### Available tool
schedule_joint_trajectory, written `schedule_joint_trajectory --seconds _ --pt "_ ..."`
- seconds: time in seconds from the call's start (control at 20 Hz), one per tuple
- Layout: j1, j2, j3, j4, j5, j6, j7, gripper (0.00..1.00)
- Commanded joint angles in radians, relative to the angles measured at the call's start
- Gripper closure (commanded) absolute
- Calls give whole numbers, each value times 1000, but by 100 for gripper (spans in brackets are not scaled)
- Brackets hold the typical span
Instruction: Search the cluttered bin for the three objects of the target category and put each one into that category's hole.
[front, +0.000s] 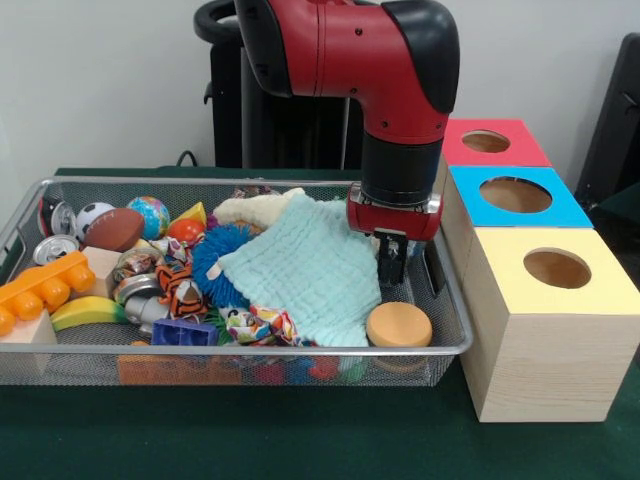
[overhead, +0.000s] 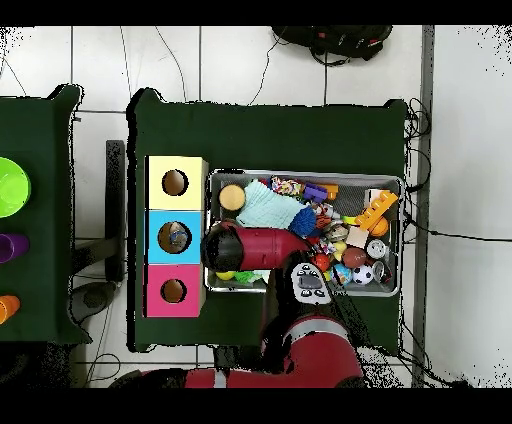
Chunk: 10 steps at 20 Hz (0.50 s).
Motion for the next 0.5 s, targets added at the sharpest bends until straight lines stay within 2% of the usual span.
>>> schedule_joint_trajectory --seconds 0.05,0.5 --pt "-18 -2 24 60 -24 -21 92 100" --pt "-20 3 29 65 -35 -34 84 100"
